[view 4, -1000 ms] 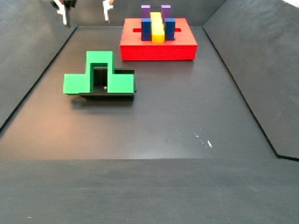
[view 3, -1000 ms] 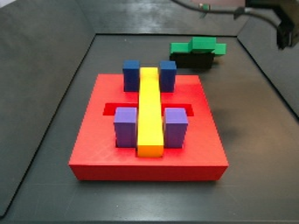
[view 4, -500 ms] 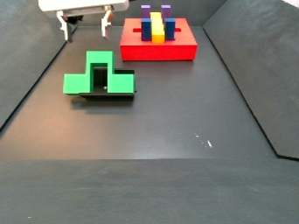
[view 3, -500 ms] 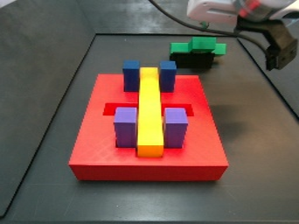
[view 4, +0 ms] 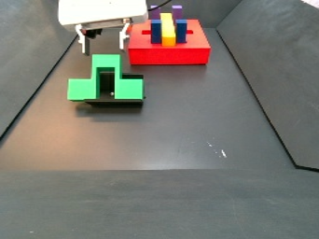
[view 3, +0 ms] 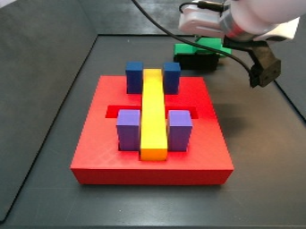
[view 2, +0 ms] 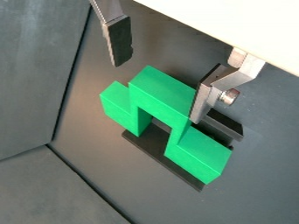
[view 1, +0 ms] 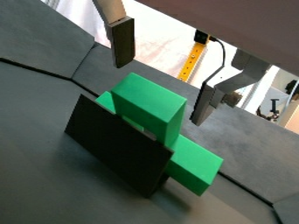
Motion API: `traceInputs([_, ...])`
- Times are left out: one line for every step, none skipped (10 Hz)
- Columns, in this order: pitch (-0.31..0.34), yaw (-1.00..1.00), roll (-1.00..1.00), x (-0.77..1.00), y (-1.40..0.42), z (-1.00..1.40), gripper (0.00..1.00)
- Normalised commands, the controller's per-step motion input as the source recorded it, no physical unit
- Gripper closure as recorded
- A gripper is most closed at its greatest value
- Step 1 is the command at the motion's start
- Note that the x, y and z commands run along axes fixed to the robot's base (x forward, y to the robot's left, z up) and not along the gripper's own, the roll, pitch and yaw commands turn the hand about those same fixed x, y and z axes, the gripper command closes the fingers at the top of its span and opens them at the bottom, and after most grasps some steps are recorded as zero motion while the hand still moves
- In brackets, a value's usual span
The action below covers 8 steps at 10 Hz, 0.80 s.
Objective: Pick up the green object. Move up. Place the green object on the fixture. Regrasp the green object. Move to above the board. Insert the green object.
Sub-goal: Regrasp the green object.
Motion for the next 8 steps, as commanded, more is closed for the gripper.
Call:
traceInputs([0.000, -0.10, 0.05, -0.05, 0.00, -0.17, 0.00])
traceInputs([-0.011, 0.00, 0.08, 0.01, 0.00, -0.30, 0.00])
traceInputs([-0.020, 0.00, 0.07, 0.11, 0.02, -0.31, 0.00])
traceInputs([-0.046, 0.00, 0.02, 0.09, 0.05, -0.29, 0.00])
traceInputs([-0.006, 0.00, 0.03, 0.11, 0.08, -0.25, 0.00])
traceInputs([-0.009, 0.00, 0.00, 0.10, 0.19, -0.09, 0.00])
traceInputs([0.000, 0.00, 0.00, 0.08, 0.25, 0.00, 0.00])
traceInputs([0.000, -0.01, -0.06, 0.06, 0.28, 0.00, 0.00])
